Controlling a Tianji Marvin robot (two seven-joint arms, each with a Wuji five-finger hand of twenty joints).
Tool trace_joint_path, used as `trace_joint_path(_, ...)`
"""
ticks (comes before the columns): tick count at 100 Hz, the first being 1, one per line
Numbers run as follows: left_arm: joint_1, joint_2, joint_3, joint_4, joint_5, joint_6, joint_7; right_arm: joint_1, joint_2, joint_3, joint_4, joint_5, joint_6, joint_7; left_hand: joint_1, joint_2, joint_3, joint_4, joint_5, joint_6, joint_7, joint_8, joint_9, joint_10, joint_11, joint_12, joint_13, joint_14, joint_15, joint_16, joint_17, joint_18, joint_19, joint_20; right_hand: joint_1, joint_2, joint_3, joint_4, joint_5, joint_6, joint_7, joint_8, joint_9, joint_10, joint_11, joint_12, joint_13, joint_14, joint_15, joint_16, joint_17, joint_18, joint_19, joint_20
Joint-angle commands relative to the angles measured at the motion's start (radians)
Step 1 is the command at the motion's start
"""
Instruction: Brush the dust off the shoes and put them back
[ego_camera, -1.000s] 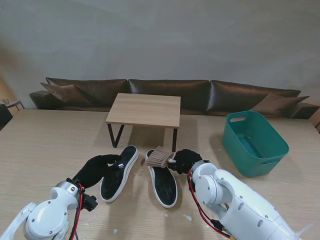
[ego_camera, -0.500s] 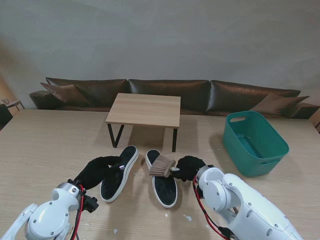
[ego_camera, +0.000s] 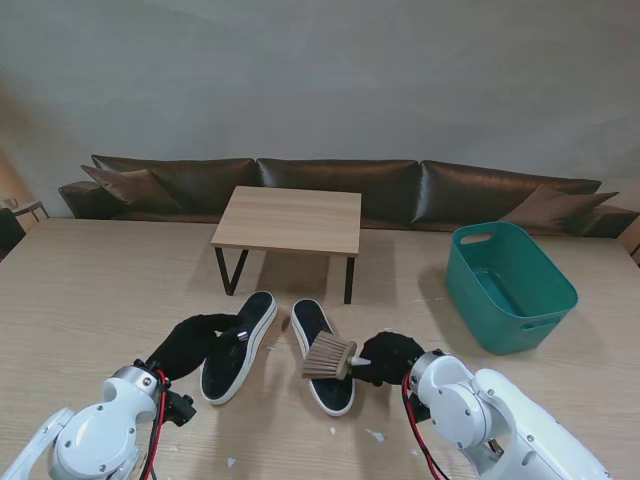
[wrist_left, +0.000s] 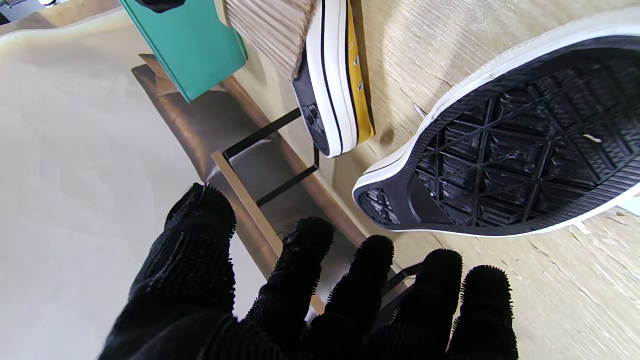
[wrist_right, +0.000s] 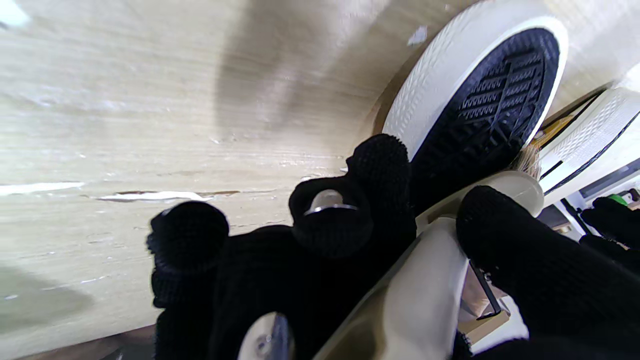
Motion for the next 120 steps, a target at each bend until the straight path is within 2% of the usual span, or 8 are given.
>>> trace_joint_path(1, 0.002, -0.001, -0.001, 0.0, -0.002, -0.002, -0.023, -0.03, 0.01, 0.009, -0.013, -0.003, -0.017, 0.022, 0.033, 0.056, -0.024, 0.044, 0.01, 0.003, -0.005, 0.006, -0.007, -0.012, 0.002, 0.004, -0.003, -0.012, -0.021, 0.006, -0.009, -0.035, -0.028, 0.019, 0.019, 0.046, 0.059, 0.044, 0.13, 0.066, 0.044, 0.026, 0.057, 0.018, 0.036, -0.005, -0.002, -0.13, 0.075, 0.025, 0.39, -0.009, 0.07, 0.008)
trace_joint_path(54, -0.003, 0.0, 0.0, 0.007, -0.004, -0.006, -0.029, -0.218, 0.026, 0.194, -0.121, -0.002, -0.172, 0.085, 0.037, 0.06, -0.03, 0.045, 0.012, 0.003, -0.005, 0.007, -0.007, -0.01, 0.002, 0.004, -0.006, -0.011, -0.022, 0.006, -0.01, -0.035, -0.029, 0.019, 0.02, 0.046, 0.058, 0.044, 0.129, 0.066, 0.044, 0.026, 0.057, 0.019, 0.034, -0.004, -0.002, -0.13, 0.075, 0.024, 0.39, -0.009, 0.071, 0.004)
trace_joint_path(75, -0.005, 0.001, 0.0, 0.01, 0.0, -0.01, -0.03, -0.261, 0.019, 0.248, -0.193, 0.015, -0.183, 0.066, 0.038, 0.06, -0.034, 0.045, 0.01, 0.002, -0.006, 0.006, -0.006, -0.011, 0.002, 0.005, -0.005, -0.012, -0.022, 0.006, -0.01, -0.035, -0.029, 0.019, 0.02, 0.045, 0.061, 0.044, 0.129, 0.067, 0.044, 0.026, 0.058, 0.02, 0.036, -0.003, -0.002, -0.129, 0.076, 0.024, 0.391, -0.007, 0.073, 0.003)
trace_joint_path(87, -0.006, 0.001, 0.001, 0.012, 0.0, -0.007, -0.03, -0.251, 0.01, 0.248, -0.228, 0.028, -0.146, 0.037, 0.039, 0.062, -0.035, 0.045, 0.013, 0.003, -0.004, 0.007, -0.007, -0.011, 0.002, 0.005, -0.005, -0.012, -0.022, 0.006, -0.01, -0.036, -0.029, 0.019, 0.022, 0.042, 0.062, 0.045, 0.129, 0.07, 0.044, 0.026, 0.057, 0.023, 0.036, -0.002, -0.002, -0.126, 0.077, 0.024, 0.39, -0.004, 0.073, 0.003)
trace_joint_path(99, -0.006, 0.0, 0.003, 0.012, -0.001, -0.005, -0.03, -0.205, 0.003, 0.222, -0.236, 0.021, -0.1, 0.014, 0.041, 0.062, -0.036, 0.046, 0.013, 0.004, -0.005, 0.007, -0.006, -0.011, 0.002, 0.005, -0.004, -0.014, -0.022, 0.006, -0.01, -0.035, -0.029, 0.019, 0.02, 0.043, 0.063, 0.044, 0.129, 0.07, 0.044, 0.025, 0.058, 0.025, 0.036, -0.003, -0.002, -0.125, 0.077, 0.024, 0.39, -0.002, 0.073, 0.003)
trace_joint_path(120, -0.004, 0.0, 0.003, 0.01, -0.001, 0.003, -0.028, -0.083, -0.006, 0.128, -0.175, 0.038, -0.032, -0.018, 0.041, 0.063, -0.038, 0.046, 0.013, 0.004, -0.005, 0.007, -0.007, -0.012, 0.002, 0.005, -0.004, -0.014, -0.022, 0.006, -0.01, -0.036, -0.029, 0.019, 0.02, 0.039, 0.065, 0.044, 0.13, 0.071, 0.044, 0.025, 0.057, 0.024, 0.036, -0.002, -0.003, -0.122, 0.077, 0.023, 0.39, 0.001, 0.073, 0.002)
